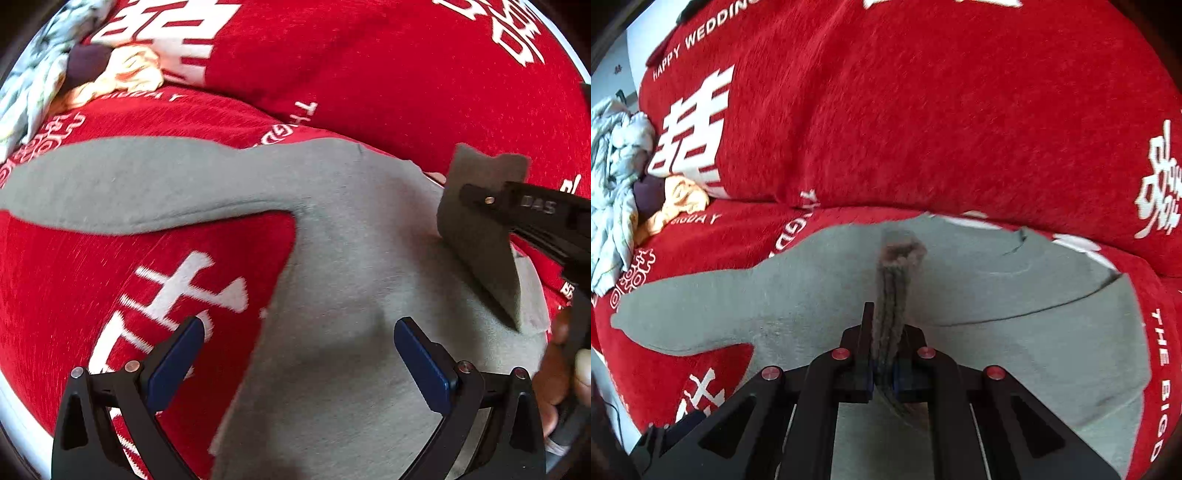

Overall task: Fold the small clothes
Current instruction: 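Fold the held sleeve across the sweater body with the right gripper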

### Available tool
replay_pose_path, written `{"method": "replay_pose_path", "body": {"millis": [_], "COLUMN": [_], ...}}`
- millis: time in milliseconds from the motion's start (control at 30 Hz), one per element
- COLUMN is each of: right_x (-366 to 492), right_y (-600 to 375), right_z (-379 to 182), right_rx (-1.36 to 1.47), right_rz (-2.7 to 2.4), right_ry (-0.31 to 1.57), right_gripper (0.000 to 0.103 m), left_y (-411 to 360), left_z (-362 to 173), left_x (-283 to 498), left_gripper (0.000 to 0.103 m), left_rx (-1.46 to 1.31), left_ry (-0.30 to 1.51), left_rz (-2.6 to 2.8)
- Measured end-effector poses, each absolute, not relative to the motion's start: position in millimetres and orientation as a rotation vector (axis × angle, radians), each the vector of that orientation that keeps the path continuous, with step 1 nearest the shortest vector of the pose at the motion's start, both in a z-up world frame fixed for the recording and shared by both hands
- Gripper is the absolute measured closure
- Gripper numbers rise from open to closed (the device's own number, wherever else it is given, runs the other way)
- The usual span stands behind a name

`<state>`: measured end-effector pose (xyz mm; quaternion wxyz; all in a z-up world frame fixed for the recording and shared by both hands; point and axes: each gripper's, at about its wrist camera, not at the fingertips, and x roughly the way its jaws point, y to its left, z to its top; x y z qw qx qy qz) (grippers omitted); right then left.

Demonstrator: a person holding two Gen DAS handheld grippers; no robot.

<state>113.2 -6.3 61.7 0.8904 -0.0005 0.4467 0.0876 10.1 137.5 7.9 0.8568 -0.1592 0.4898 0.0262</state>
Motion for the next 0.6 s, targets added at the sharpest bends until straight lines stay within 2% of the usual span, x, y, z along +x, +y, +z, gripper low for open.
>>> {"method": "replay_pose_path", "body": {"millis": [267,333,433,500,567,600], "right_x": [111.8,112.2,112.7,108.5,100.5,95.3], "right_y": [22.5,28.8,31.4,27.3,17.0,7.8], "right_z": [42.2,38.6,41.7,52.3,68.2,77.9], "right_rx": [-0.008,0.0,0.019,0.016,0.007,0.002], "right_rz": [0.268,0.304,0.373,0.386,0.393,0.401], "right_ry": [0.974,0.993,1.018,0.99,0.937,0.909], "right_gripper": [0.096,0.091,0.078,0.046,0.034,0.034], "left_y": [153.7,155.9,159.8,161.2,159.6,157.6], "left_z": [8.6,7.0,5.8,7.9,13.0,17.0], "left_x": [-2.9,-3.8,-3.4,-3.4,-2.9,-3.0], "left_gripper": [0.0,0.0,0.0,0.0,0.0,0.0], "left_rx": [-0.385,-0.388,-0.408,-0.423,-0.43,-0.428], "left_ry": [1.002,1.004,1.013,1.011,1.007,0.999], "left_rz": [0.05,0.054,0.057,0.06,0.056,0.049]}}
